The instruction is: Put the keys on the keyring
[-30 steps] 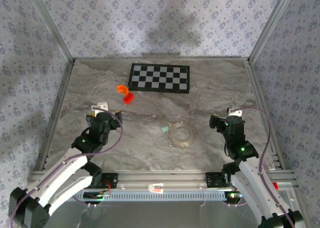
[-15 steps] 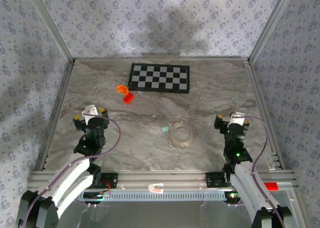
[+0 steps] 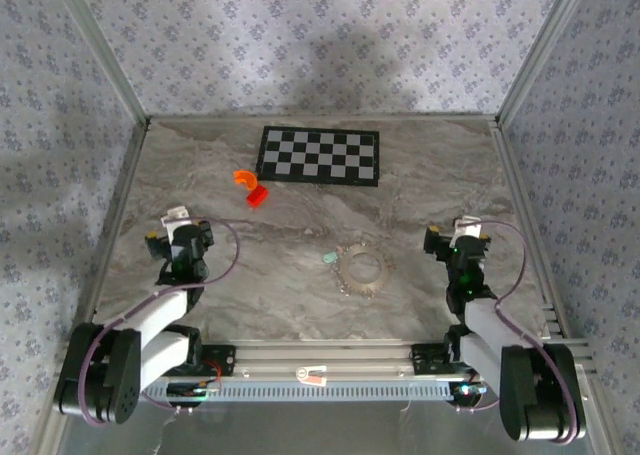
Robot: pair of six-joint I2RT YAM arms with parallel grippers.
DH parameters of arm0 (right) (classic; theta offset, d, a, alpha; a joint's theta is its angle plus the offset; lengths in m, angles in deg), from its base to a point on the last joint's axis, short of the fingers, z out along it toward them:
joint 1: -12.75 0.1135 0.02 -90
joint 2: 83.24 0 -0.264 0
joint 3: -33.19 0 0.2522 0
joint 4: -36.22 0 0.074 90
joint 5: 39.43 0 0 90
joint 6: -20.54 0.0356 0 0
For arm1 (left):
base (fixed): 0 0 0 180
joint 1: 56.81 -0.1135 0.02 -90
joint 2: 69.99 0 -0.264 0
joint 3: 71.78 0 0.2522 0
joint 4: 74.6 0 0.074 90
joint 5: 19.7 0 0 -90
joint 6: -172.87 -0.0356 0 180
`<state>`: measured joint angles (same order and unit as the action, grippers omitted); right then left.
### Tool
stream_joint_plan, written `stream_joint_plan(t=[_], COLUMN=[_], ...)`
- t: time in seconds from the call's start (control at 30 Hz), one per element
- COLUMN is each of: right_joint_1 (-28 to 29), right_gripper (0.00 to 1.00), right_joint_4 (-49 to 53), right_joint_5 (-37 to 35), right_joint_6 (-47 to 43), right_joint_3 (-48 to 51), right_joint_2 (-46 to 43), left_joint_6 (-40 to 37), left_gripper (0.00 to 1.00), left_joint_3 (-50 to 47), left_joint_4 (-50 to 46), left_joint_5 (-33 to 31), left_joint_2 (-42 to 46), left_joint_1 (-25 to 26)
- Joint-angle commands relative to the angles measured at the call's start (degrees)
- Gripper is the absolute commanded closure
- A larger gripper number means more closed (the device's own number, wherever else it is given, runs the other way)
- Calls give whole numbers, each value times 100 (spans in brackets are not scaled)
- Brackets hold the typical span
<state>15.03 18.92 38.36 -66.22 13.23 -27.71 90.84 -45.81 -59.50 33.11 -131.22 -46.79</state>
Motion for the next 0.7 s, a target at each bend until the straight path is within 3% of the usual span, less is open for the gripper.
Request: stream_joint_plan(t=[0.0,0.3,0.53,0.67], right_joint_1=[-103,-310,-412,-454], right_gripper=[0,0,0,0], right_joint_4=[-833,-1526,-1546,-2169], right_joint_5=[290,576,668,676], right_joint_6=[-207,-210,-184,-174], right_joint_3=[-280,-639,-865,-837], right_joint_2=[422,1449,1761,2278], left_joint_6=[-21,-185,-356,-339], left_gripper=[0,1,0,0], left_joint_3=[236,557,767,638], left_joint_4=[612,1248,1489,2312], left_joint_5=[163,354,414,677], left_joint_2=[-312,-1169,-1586,-2098], left_joint_1=[-102,-275,-300,-495])
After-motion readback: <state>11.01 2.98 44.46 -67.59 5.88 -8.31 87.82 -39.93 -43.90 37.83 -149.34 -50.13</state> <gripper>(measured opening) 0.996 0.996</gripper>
